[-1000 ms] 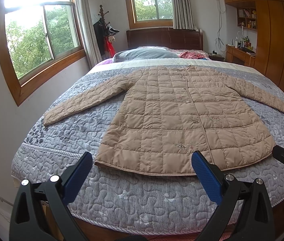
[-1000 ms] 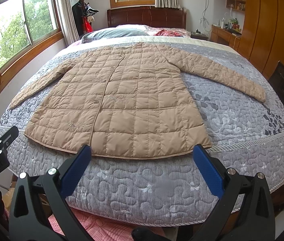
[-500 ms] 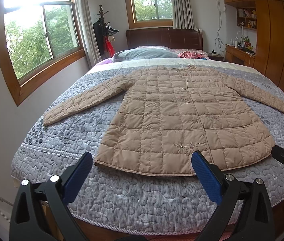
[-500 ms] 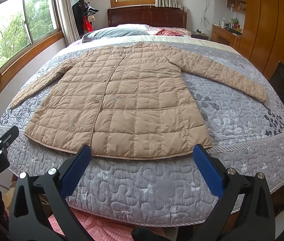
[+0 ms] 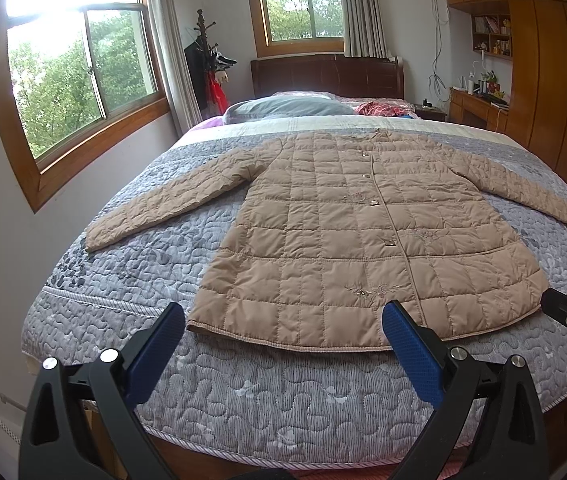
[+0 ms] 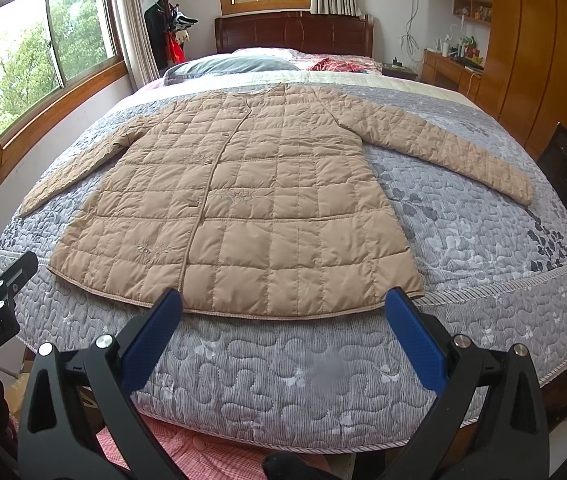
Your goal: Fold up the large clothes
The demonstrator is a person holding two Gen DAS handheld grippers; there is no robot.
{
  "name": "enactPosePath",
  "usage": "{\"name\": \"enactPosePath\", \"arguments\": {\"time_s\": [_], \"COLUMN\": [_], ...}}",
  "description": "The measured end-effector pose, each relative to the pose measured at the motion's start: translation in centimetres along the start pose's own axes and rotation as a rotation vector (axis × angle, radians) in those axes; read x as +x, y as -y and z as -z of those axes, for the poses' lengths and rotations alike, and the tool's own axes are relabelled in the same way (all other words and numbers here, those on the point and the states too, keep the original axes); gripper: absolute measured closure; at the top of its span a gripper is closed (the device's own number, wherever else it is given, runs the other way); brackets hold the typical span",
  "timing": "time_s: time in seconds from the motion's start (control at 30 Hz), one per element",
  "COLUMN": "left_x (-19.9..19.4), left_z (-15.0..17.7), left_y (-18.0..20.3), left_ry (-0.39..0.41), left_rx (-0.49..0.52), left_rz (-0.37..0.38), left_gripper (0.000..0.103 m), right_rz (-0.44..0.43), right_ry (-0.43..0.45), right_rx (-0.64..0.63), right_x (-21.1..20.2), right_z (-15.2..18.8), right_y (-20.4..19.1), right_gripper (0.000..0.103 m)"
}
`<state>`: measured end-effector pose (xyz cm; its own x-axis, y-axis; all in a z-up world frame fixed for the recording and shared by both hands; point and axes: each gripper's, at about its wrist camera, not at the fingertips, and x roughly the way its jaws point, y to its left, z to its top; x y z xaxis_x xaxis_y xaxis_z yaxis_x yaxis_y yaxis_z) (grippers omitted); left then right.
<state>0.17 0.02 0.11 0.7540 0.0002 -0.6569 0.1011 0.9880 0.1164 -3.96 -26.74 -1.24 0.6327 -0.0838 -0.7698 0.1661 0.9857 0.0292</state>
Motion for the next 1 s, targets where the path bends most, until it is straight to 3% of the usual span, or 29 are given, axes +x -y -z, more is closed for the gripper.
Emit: {"name": "enactPosePath", "arguments": {"time_s": [0.73,0.87,1.0], "left_x": [1.2,3.4,7.4], "left_z": [-0.5,-1.1,-2.7], "left_y": [0.3,0.2,0.4], "left_ry": [-0.011,-0.061,-0.17], "left_rx": [0.002,-0.006,-0.008], "left_rz": [0.012,0.066,0.141], "left_gripper": [0.004,0.004,0.005], "right_rz": [0.004,-0.009,0.017], "right_ry": [-0.009,-0.053,-0.093], "right_rx": [0.01,0.032,0.095], "right_x": [1.2,3.3,5.6], "right_z": [-0.8,-2.1,-4.7], "right_y": [0.4,2.1,6.0], "right_gripper": [0.003,0.003,0.003]}}
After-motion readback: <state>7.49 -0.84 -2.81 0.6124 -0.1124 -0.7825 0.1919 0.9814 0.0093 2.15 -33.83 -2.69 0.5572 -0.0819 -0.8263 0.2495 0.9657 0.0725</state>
